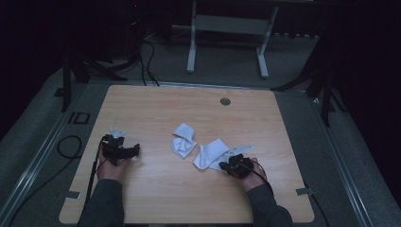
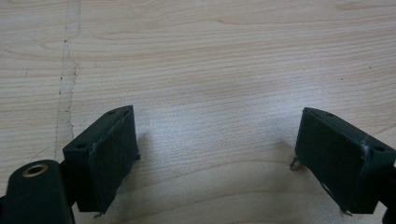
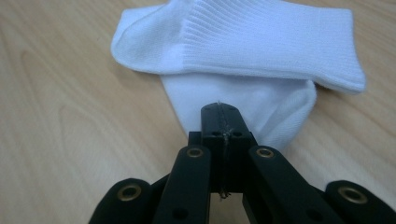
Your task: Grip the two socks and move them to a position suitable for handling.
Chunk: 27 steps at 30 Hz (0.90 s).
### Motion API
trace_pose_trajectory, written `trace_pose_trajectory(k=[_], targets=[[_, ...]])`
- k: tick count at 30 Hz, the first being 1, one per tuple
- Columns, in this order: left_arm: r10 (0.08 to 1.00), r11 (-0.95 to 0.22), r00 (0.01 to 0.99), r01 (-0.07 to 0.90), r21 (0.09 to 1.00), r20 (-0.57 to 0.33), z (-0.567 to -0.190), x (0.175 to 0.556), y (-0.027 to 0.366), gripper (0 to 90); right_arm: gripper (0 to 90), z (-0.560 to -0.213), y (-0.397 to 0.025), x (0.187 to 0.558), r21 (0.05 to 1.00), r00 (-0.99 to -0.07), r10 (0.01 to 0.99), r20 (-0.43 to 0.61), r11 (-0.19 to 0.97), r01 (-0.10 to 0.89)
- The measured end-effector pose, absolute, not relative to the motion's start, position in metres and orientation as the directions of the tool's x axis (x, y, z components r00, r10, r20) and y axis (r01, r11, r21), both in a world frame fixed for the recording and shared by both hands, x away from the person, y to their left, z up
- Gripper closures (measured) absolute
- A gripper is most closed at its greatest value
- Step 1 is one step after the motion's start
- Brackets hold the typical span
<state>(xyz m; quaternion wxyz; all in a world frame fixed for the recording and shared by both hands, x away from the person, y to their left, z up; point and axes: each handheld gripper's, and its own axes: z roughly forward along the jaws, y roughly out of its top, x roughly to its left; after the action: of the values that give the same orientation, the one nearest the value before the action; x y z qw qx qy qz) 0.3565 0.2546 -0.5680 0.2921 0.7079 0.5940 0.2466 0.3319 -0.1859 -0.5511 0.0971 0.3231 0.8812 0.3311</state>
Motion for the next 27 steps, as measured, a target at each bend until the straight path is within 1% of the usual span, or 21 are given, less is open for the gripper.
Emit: trace_pose_trajectory(k=[7, 19, 24, 25, 26, 27], targets=[[0.985, -0.124, 0.173, 0.697, 0.706, 0.002, -0.568, 0.356, 0.255, 13.0, 89.7, -0.55, -0.2, 0.318, 0.637, -0.794, 0.605, 0.053, 0.592, 0.494], [0.985, -0.124, 0.173, 0.697, 0.706, 0.002, -0.568, 0.356, 0.255, 13.0, 89.4, -0.549, -0.223, 0.298, 0.624, -0.801, 0.597, 0.037, 0.612, 0.485], [0.985, -0.124, 0.173, 0.697, 0.706, 0.002, -0.568, 0.356, 0.255, 13.0, 89.3, -0.548, -0.225, 0.295, 0.621, -0.801, 0.598, 0.039, 0.613, 0.488], [0.985, -0.124, 0.173, 0.697, 0.706, 0.002, -0.568, 0.356, 0.255, 13.0, 88.5, -0.548, -0.225, 0.294, 0.619, -0.801, 0.598, 0.038, 0.615, 0.488], [0.985, -0.124, 0.173, 0.697, 0.706, 0.002, -0.568, 0.356, 0.255, 13.0, 83.9, -0.547, -0.224, 0.294, 0.617, -0.802, 0.597, 0.028, 0.621, 0.483], [0.985, -0.124, 0.173, 0.697, 0.706, 0.002, -0.568, 0.356, 0.255, 13.0, 83.9, -0.547, -0.224, 0.294, 0.617, -0.802, 0.597, 0.028, 0.621, 0.483]])
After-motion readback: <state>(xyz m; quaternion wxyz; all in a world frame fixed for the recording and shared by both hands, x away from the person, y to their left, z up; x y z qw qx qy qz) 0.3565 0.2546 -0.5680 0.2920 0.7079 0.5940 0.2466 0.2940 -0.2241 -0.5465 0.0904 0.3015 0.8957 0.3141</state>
